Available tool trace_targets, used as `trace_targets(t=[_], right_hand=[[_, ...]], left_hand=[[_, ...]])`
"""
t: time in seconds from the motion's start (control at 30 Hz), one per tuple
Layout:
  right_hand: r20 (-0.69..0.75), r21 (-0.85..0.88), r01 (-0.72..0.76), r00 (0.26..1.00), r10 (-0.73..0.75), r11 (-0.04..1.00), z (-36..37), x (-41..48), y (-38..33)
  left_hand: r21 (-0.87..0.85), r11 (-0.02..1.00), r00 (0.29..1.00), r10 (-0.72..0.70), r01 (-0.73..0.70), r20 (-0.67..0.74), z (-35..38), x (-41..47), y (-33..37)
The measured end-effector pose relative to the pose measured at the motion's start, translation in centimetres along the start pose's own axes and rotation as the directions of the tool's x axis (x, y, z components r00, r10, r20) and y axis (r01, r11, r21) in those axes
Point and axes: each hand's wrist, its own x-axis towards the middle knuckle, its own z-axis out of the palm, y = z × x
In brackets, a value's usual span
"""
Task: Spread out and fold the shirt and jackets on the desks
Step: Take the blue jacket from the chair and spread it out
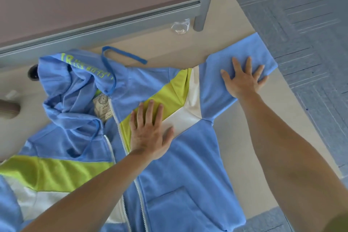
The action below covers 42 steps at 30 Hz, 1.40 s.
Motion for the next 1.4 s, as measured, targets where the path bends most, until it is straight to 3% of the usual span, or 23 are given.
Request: trace_targets(t=[0.27,0.43,0.47,0.53,0.6,0.63,1.0,1.1,1.17,1.27,1.4], right_hand=[[-0.046,0.051,-0.185,0.981,0.188,0.981,0.4,0.0,1.3],[-0.101,0.089,-0.426,0.895,0.434,0.9,1.5,-3.1,1.4],[-0.144,0.092,-0.378,0.91,0.388,0.921,1.5,-3.8,0.5],[-0.192,0.046,-0.078,0.978,0.085,0.996,1.9,-5.1,-2.3],[-0.107,0.009,0.222,0.97,-0.219,0.975,2.8,-6.6,-5.6],[-0.055,0.004,0.283,0.958,-0.282,0.959,3.5,-7.2,-6.8],[-0.006,-0.087,0.187,0.982,-0.189,0.978,3.0,-4.4,-4.5],[-0.074,-0.095,0.115,0.99,-0.123,0.989,2.9,-6.0,-5.9],[-0.138,-0.086,0.228,0.961,-0.238,0.97,3.4,-8.5,-8.4],[-0.024,-0.142,0.485,0.87,-0.493,0.863,6.4,-13.0,-11.7],[0.012,-0.194,0.471,0.878,-0.478,0.86,7.7,-13.0,-12.7]], left_hand=[[-0.002,1.0,1.0,-0.026,0.026,0.001,0.2,0.0,0.0],[-0.01,0.999,0.999,-0.033,0.034,0.025,0.0,0.0,0.1],[-0.013,0.999,0.999,-0.032,0.032,0.027,-0.1,0.0,0.0],[-0.025,0.999,0.999,-0.027,0.027,0.024,-0.1,0.0,0.0],[-0.038,0.999,1.0,-0.021,0.021,0.008,0.0,0.0,0.0],[-0.04,0.999,1.0,-0.018,0.018,0.002,0.2,-0.1,-0.1],[-0.07,0.996,0.999,0.046,-0.047,-0.011,0.5,-1.0,-1.7],[-0.045,0.996,0.996,0.076,-0.078,-0.052,0.1,-2.9,-3.6],[-0.031,0.999,0.996,0.023,-0.025,-0.082,0.0,-4.7,-5.2],[-0.064,0.984,0.98,-0.17,0.165,-0.1,0.3,-7.7,-7.7],[-0.093,0.963,0.94,-0.268,0.254,-0.211,0.2,-11.8,-10.4]])
